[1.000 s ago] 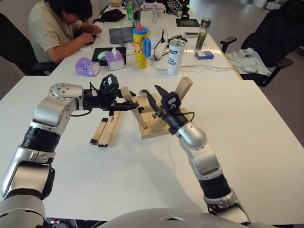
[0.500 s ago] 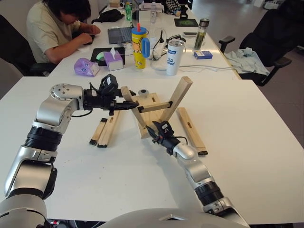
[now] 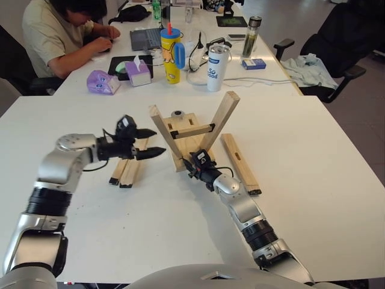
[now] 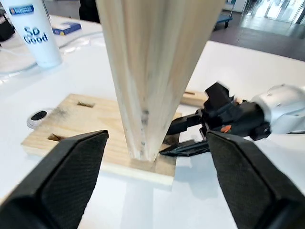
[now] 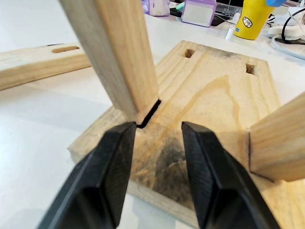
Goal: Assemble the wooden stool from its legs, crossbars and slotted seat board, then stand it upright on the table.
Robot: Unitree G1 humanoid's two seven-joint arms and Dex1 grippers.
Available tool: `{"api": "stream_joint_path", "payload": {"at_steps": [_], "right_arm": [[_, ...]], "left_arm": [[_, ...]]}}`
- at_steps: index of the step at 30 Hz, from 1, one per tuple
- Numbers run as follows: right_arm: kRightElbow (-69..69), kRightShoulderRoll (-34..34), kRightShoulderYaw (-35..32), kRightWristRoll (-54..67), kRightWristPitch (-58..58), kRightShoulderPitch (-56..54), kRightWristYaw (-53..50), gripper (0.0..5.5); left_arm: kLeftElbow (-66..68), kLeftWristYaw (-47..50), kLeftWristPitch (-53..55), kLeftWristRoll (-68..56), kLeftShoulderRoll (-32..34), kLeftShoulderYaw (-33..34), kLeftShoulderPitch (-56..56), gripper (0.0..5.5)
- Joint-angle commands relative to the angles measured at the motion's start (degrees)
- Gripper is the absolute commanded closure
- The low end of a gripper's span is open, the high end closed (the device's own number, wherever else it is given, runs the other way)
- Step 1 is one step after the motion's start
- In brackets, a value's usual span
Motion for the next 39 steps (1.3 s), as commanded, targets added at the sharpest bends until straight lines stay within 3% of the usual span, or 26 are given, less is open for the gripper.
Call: {"api": "stream_joint_path", "payload": {"at_steps": [1,3,5,10,13,15,17,19,24,26,28,31,33,35,37,39], "right_arm": [[6.8,-3.1,-0.1,-1.8,7.4,5.0,0.0,3.75],[7.4,-2.9,-0.3,-1.7,7.2,4.8,0.1,3.75],[8.0,-2.8,-0.3,-1.7,7.0,4.6,0.2,3.75],[9.5,-2.4,0.7,-2.2,6.2,3.3,0.7,3.75],[10.2,-2.1,1.1,-2.3,5.9,3.0,0.5,3.75],[10.6,-1.7,1.6,-2.4,5.7,2.7,0.3,3.75],[11.2,-1.4,2.2,-2.6,5.6,2.1,0.5,3.75],[11.9,-1.7,2.0,-2.6,5.6,1.7,0.6,3.75],[12.8,-2.0,1.3,-2.4,5.3,1.7,0.0,3.75],[13.2,-2.0,1.2,-2.4,5.1,1.9,-0.2,3.75],[13.3,-2.0,1.0,-2.3,5.1,2.2,-0.5,3.75],[13.2,-1.8,0.8,-2.2,5.1,2.4,-0.9,3.75],[13.2,-1.6,1.0,-2.2,5.3,2.2,-1.0,3.75],[13.5,-1.3,1.2,-2.2,5.2,1.5,-1.0,3.75],[13.8,-1.4,1.2,-2.2,5.1,1.1,-0.7,3.75],[13.9,-1.6,0.8,-2.1,5.2,0.9,-0.7,3.75]], "left_arm": [[-4.0,4.5,9.4,-17.9,2.8,17.1,-10.4,2.3],[-0.6,14.9,9.4,-27.1,-0.4,24.0,-22.1,2.3],[-0.1,25.6,6.7,-31.6,-6.2,26.0,-30.6,2.3],[-5.2,38.8,3.0,-25.8,-19.8,16.5,-29.5,2.3],[0.2,40.9,5.9,-12.4,-19.5,2.9,-20.3,2.3],[11.1,43.1,8.4,1.4,-18.4,-12.9,-10.6,2.3],[14.3,42.0,7.6,6.5,-18.4,-18.5,-1.3,2.3],[12.4,43.4,3.2,6.2,-19.8,-13.5,-1.7,2.3],[-0.6,50.9,-13.0,5.5,-21.5,2.0,-25.0,2.3],[-9.0,52.6,-13.5,-2.5,-23.0,8.0,-33.2,2.3],[-13.0,54.1,-11.2,-8.3,-24.1,11.0,-34.7,2.3],[-9.9,58.0,-1.8,-4.2,-26.0,5.1,-21.6,2.3],[-2.8,59.3,5.0,2.4,-26.4,-6.9,-6.2,2.3],[4.4,60.5,6.3,6.1,-27.9,-11.5,5.2,2.3],[5.7,60.4,5.2,8.3,-28.1,-12.6,7.6,2.3],[3.0,59.9,1.1,10.7,-28.5,-12.5,3.1,2.3]]}}
